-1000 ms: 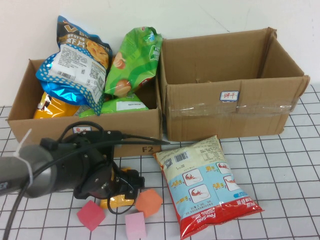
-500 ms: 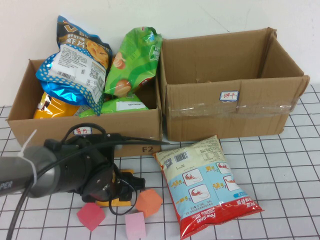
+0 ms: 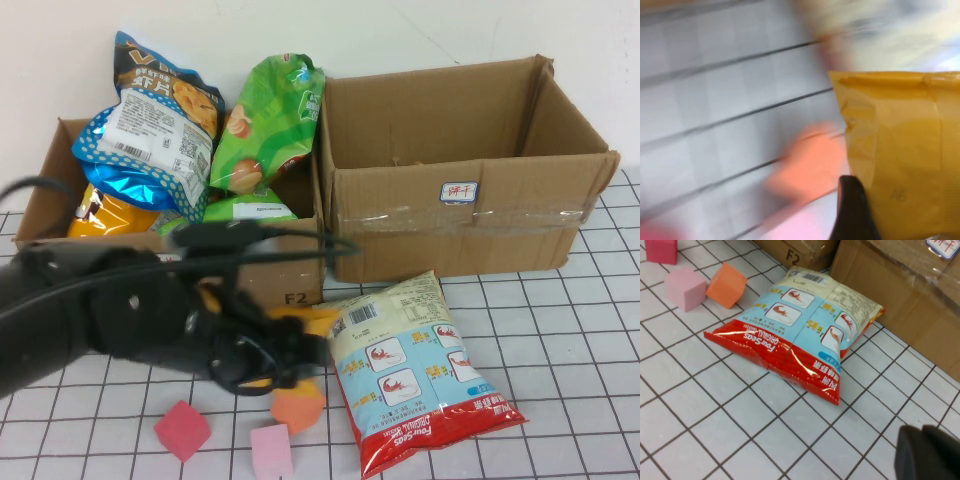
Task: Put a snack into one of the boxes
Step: Pick up the biscuit, then place the biscuit in the biscuit box
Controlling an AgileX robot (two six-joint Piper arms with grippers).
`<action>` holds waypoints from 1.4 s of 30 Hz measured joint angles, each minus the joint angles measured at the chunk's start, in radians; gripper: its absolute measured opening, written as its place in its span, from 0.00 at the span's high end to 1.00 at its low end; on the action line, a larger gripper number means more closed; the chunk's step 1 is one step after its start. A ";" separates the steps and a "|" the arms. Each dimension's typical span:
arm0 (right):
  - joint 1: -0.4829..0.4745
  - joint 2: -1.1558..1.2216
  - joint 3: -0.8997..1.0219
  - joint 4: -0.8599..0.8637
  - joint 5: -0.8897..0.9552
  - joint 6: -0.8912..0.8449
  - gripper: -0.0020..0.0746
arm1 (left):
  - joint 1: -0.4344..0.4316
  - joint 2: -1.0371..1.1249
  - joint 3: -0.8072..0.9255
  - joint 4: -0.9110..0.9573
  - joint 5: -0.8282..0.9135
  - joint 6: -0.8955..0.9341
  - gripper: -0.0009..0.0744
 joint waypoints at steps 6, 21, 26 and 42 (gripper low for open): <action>0.000 0.000 0.000 0.000 -0.006 0.000 0.97 | -0.042 -0.033 -0.148 -0.391 -0.047 0.586 0.46; 0.000 0.000 0.000 0.000 -0.012 0.000 0.97 | -0.042 0.316 -0.684 -0.448 -0.308 0.793 0.46; 0.000 0.000 0.000 0.000 -0.012 0.000 0.97 | -0.042 0.420 -0.702 -0.433 -0.457 0.881 0.46; 0.000 0.000 0.000 0.000 -0.005 0.000 0.97 | -0.042 0.501 -0.705 -0.436 -0.518 1.003 0.25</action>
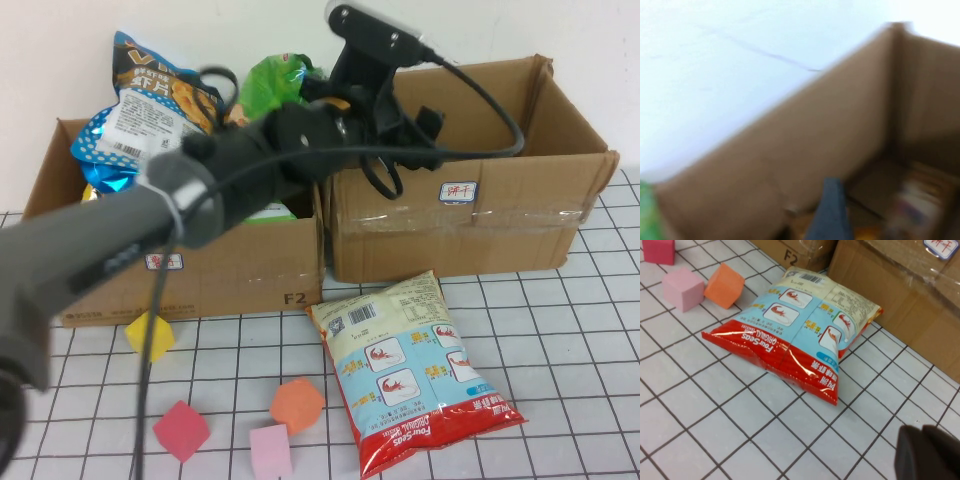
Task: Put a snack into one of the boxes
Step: Place the biscuit in the biscuit box, then pick up the potato chip
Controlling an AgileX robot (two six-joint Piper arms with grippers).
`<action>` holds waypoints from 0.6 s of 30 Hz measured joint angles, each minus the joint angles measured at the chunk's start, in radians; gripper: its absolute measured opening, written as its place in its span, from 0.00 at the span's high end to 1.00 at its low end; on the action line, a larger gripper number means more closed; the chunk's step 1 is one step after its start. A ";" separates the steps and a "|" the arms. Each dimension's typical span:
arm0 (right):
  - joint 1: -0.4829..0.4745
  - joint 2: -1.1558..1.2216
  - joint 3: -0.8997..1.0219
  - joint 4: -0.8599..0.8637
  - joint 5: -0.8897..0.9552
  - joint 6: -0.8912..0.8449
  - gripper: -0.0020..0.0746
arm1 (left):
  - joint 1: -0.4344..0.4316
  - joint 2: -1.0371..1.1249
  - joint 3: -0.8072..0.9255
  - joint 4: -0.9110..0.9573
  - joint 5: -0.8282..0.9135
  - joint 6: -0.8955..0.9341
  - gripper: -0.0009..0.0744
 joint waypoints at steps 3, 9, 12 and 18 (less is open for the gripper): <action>0.000 0.000 0.000 0.009 0.010 0.010 0.97 | 0.000 -0.064 0.000 0.002 0.166 -0.020 0.39; 0.000 0.016 0.000 0.037 0.047 0.129 0.97 | 0.000 -0.210 0.000 0.080 0.601 -0.191 0.85; 0.000 0.067 -0.005 0.070 0.100 0.177 0.97 | 0.000 -0.269 0.000 0.209 0.768 -0.285 0.95; 0.000 0.203 -0.072 0.095 0.171 0.160 0.97 | 0.000 -0.370 0.016 0.580 0.969 -0.547 0.98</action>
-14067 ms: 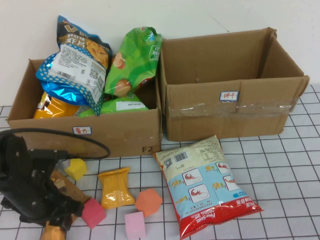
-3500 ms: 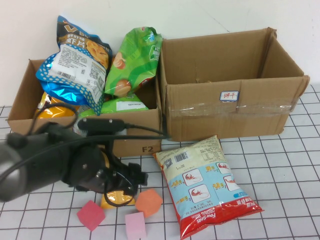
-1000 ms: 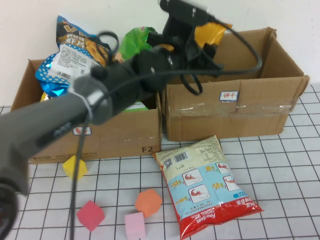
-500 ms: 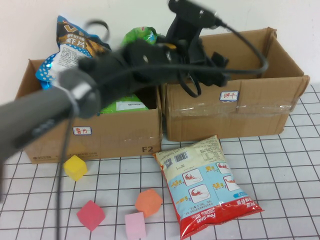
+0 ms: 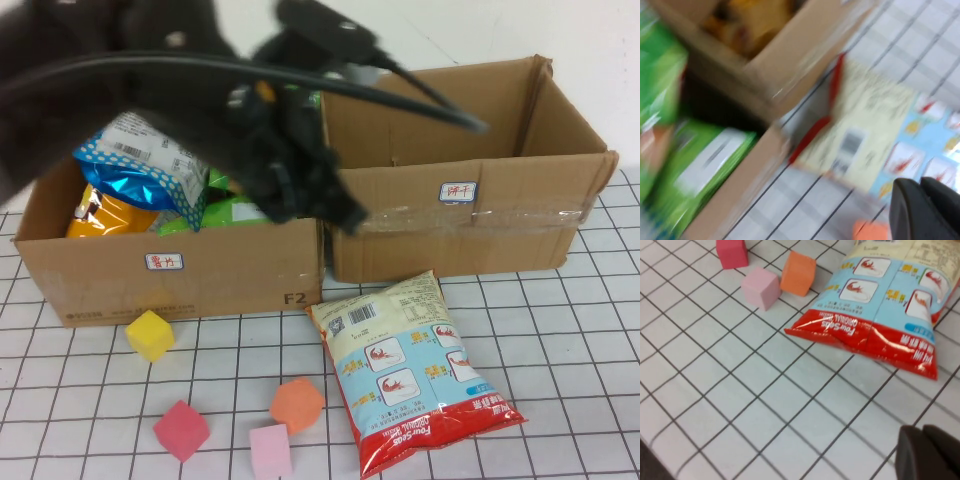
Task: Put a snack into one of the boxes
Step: Pick up the potato chip
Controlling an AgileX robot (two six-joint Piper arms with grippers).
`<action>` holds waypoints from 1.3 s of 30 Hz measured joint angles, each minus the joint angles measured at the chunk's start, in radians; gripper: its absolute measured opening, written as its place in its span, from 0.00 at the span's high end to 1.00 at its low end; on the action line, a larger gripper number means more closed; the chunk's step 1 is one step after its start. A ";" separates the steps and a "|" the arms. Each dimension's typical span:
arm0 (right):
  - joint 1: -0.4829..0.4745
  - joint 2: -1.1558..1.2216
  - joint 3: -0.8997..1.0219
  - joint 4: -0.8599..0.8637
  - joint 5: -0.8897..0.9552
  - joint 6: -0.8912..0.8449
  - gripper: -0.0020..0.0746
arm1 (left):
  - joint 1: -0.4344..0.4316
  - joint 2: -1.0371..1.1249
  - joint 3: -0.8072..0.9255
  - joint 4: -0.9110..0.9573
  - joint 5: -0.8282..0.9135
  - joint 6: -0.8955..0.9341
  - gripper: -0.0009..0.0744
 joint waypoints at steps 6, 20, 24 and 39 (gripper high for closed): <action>0.000 0.102 -0.067 0.006 0.000 -0.126 0.77 | 0.000 -0.235 0.245 0.093 -0.052 -0.080 0.99; 0.000 0.520 -0.119 0.565 -0.096 -0.702 0.22 | 0.000 -0.865 0.904 0.093 -0.173 -0.103 0.99; 0.000 0.693 -0.163 0.704 -0.124 -0.847 0.22 | 0.000 -0.988 0.993 0.093 -0.175 -0.133 0.99; 0.013 1.105 -0.319 0.771 -0.111 -0.941 0.11 | 0.000 -1.159 1.049 0.103 -0.122 -0.207 0.99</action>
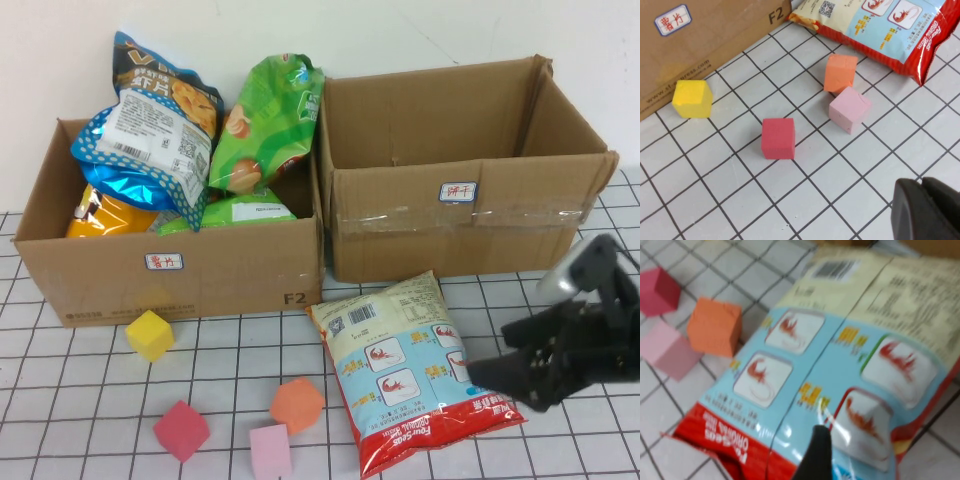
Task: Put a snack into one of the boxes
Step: Pick up the potato chip
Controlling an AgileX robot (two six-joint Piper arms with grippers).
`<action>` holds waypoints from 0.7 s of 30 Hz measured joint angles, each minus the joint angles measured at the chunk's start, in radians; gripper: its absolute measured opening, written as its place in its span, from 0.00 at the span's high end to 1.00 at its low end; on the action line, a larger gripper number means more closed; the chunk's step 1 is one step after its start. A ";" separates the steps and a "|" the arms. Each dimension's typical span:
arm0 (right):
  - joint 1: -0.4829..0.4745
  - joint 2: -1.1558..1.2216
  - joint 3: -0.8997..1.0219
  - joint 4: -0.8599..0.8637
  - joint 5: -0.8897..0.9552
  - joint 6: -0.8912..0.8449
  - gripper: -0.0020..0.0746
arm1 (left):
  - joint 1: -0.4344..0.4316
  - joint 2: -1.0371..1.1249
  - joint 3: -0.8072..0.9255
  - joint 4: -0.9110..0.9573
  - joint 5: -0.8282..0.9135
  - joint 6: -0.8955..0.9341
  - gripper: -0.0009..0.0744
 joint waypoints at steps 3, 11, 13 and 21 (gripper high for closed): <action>0.024 0.030 0.000 -0.002 -0.014 -0.020 0.11 | 0.000 0.000 0.000 0.000 0.000 -0.006 0.99; 0.094 0.092 -0.004 -0.003 -0.019 -0.067 0.11 | 0.000 0.000 0.000 0.000 0.001 -0.029 0.99; 0.096 0.112 -0.008 -0.003 -0.021 -0.074 0.11 | 0.000 0.000 0.000 0.000 0.001 -0.034 0.99; 0.099 0.143 -0.008 -0.003 -0.017 -0.078 0.40 | 0.000 0.000 0.000 0.002 0.005 -0.054 0.99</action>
